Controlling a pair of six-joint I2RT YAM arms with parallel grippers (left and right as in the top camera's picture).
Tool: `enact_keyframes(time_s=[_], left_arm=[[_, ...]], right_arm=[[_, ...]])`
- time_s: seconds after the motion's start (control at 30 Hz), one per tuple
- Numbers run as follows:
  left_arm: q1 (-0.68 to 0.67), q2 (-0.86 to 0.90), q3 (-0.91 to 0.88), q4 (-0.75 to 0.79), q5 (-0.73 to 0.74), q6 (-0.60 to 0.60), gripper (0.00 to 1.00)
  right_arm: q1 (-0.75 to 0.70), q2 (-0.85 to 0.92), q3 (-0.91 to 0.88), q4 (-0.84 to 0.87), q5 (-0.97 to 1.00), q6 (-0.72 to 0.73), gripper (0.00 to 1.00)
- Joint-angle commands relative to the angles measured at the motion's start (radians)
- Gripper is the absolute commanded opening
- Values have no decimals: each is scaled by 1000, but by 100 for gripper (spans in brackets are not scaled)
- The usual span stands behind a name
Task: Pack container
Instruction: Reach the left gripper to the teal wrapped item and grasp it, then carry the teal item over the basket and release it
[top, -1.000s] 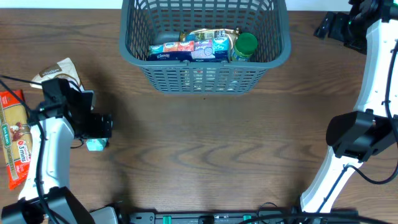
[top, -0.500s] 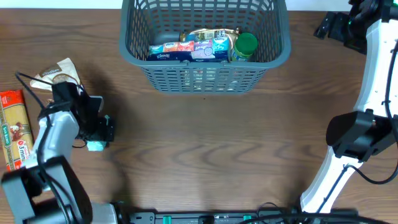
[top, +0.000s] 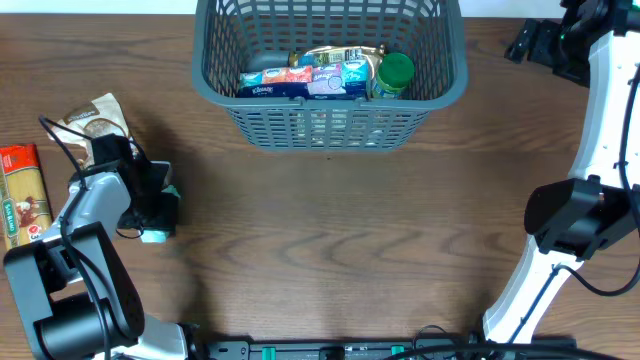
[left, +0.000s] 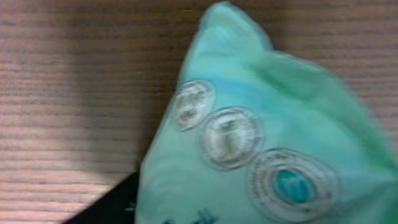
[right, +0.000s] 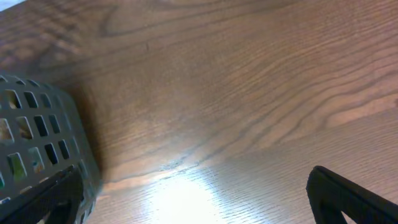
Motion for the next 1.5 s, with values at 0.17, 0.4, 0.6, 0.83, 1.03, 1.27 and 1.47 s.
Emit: enact_keyframes(time_s=[0.17,0.4,0.6,0.83,1.03,1.27,1.47], left_arm=[[-1,3,7,-23,-3,-42,19],[-1,-85,181,-238,42,-200,6],[-6,-147,573,-568,57,-314,6],[-132,-122,1122,-773,89,-295,6],[-367,-117,1352,-626,86,-56,6],[-559,-23,1350,-299,83,318,6],[-601,198,1350,-122,91,464,6]], right_arm=[[-1,3,-1,-2,6,-17,99],[-1,3,-1,-6,6,-35,99],[-1,3,-1,-6,6,-39,99],[-1,3,-1,-6,6,-39,99],[-1,3,-1,-6,6,-39,99],[-1,3,-1,-17,5,-39,99],[-1,3,-1,-23,5,-38,99]])
